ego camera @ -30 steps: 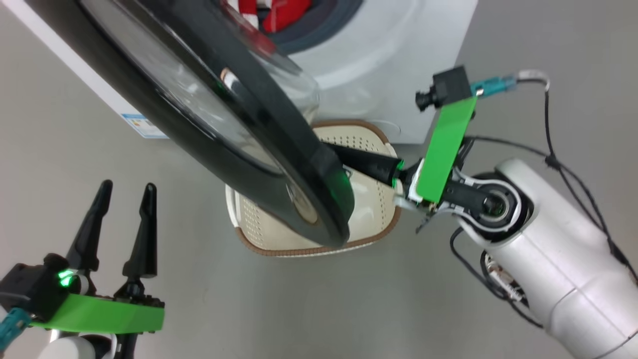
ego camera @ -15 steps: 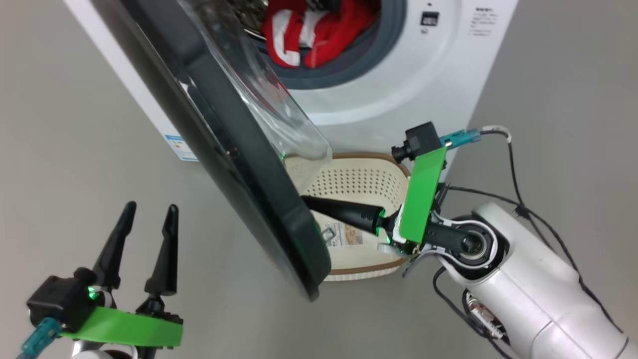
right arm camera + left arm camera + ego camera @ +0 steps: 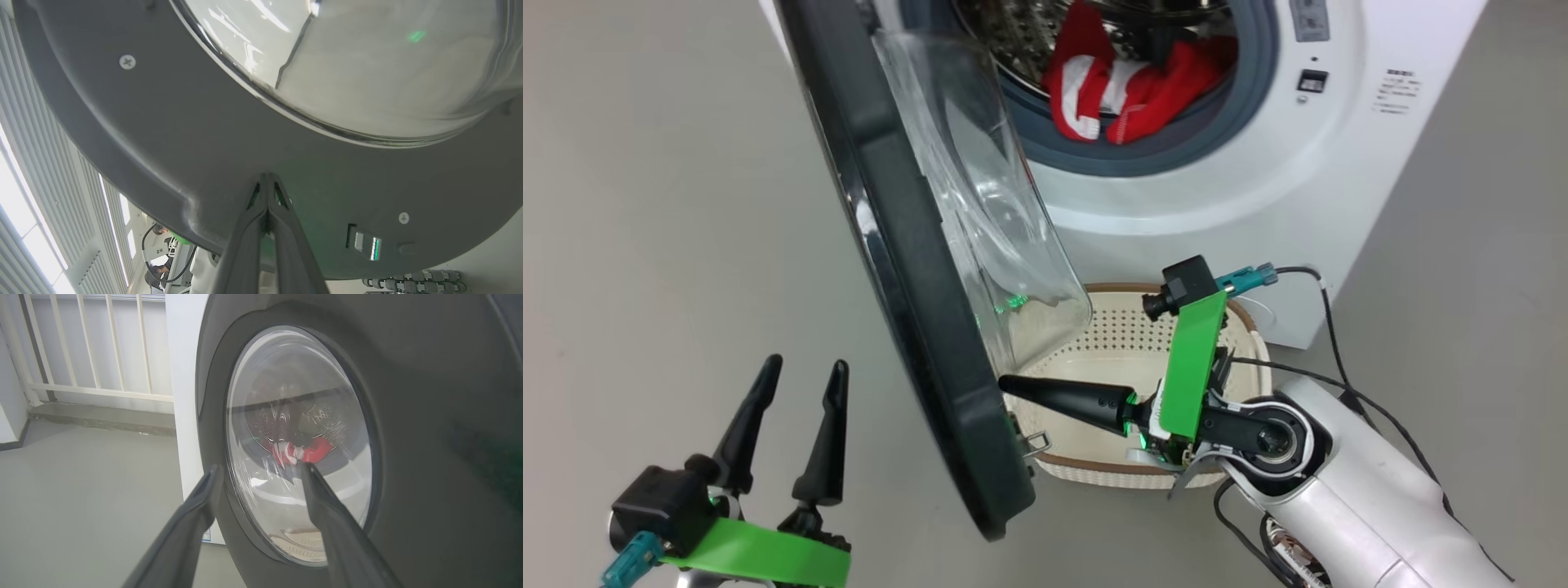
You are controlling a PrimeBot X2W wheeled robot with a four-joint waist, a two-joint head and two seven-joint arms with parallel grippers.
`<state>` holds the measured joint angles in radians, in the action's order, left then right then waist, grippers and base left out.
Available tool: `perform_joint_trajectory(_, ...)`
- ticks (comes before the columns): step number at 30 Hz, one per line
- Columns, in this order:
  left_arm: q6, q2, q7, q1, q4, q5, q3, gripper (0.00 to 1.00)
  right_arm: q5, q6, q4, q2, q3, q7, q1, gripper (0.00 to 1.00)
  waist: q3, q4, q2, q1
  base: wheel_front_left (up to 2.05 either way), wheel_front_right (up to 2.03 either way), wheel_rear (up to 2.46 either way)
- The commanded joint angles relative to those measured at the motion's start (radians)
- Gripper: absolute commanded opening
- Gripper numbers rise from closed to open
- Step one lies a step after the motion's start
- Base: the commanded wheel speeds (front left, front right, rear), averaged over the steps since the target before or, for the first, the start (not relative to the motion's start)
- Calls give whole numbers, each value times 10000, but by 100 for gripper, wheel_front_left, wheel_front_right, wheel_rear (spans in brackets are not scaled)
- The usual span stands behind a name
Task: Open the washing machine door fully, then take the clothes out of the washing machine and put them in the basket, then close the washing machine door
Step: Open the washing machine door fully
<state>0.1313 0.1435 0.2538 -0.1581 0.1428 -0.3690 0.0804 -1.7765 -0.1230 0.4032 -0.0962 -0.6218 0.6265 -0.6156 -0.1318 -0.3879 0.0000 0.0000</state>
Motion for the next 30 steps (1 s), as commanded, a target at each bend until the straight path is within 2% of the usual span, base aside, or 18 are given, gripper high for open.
perform_joint_trajectory(1, -6, 183, 80, -23, -160, 106, -284, 100, 10, -77, -230, 371, -23, 79, 138, 0, 224, -390, 0, 0, 0, 0, 0)
perform_joint_trajectory(9, -6, 133, 80, 88, -72, 196, -219, 100, 51, -77, -176, 447, -5, 44, 341, 0, 465, -805, 0, 0, 0, 0, 0)
perform_joint_trajectory(14, -6, 115, 80, 211, -122, 226, -351, 100, 750, -77, -91, 455, -89, -729, 373, 0, 456, -725, 0, 0, 0, 0, 0)
perform_joint_trajectory(15, -6, 102, 80, 228, -126, 231, -387, 100, 1046, -77, -49, 456, -132, -1001, 383, 11, 451, -686, 0, 0, 0, 0, 0)
perform_joint_trajectory(16, -6, 88, 80, 249, -134, 241, -426, 100, 1318, -77, -24, 456, -184, -1253, 414, 42, 447, -636, 0, 0, 0, 0, 0)
perform_joint_trajectory(17, -6, 88, 80, 249, -134, 241, -426, 100, 1318, -77, -24, 456, -184, -1253, 414, 42, 447, -636, 0, 0, 0, 0, 0)
perform_joint_trajectory(18, -6, 76, 80, 274, -146, 253, -478, 100, 1637, -77, -9, 449, -250, -1528, 440, 93, 446, -572, 0, 0, 0, 0, 0)
perform_joint_trajectory(19, -6, 65, 80, 298, -155, 264, -534, 100, 1973, -77, -1, 426, -317, -1838, 476, 100, 447, -503, 0, 0, 0, 0, 0)
perform_joint_trajectory(24, -6, 54, 80, 414, -186, 325, -779, 100, 4112, -77, 124, -99, -853, -3933, 632, 100, 541, -194, 0, 0, 0, 0, 0)
perform_joint_trajectory(30, -6, 56, 80, 623, -293, 430, -1022, 100, 6473, -77, 1097, -642, -1274, -6653, 805, 100, 701, 117, 0, 0, 0, 0, 0)
